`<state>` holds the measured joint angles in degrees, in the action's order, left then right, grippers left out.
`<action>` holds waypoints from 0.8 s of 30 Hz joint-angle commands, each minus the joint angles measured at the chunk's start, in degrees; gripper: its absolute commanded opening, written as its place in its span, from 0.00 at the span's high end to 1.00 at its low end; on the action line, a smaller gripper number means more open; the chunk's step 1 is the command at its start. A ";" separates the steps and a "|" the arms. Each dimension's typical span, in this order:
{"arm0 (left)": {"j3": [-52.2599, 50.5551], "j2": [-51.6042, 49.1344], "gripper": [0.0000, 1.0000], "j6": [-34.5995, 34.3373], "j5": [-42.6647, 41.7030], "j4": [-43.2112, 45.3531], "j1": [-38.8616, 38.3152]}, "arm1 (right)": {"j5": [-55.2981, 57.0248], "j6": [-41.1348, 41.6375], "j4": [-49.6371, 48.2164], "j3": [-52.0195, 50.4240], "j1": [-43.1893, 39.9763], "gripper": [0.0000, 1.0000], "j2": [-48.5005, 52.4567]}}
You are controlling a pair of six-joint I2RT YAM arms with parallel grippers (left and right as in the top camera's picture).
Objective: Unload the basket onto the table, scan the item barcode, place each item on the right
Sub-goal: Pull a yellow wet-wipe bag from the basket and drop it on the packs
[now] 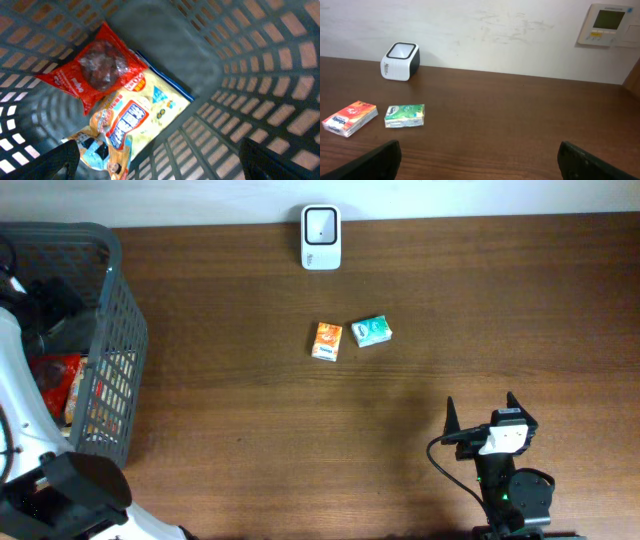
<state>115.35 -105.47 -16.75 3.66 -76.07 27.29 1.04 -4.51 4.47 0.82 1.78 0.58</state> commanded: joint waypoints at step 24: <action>-25.73 0.33 0.04 -3.13 6.67 7.06 5.14 | 0.09 0.28 0.20 -0.50 -0.31 0.02 -0.37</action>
<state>92.97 -105.45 -19.55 9.72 -69.30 32.05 1.04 -4.54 4.47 0.82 1.78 0.58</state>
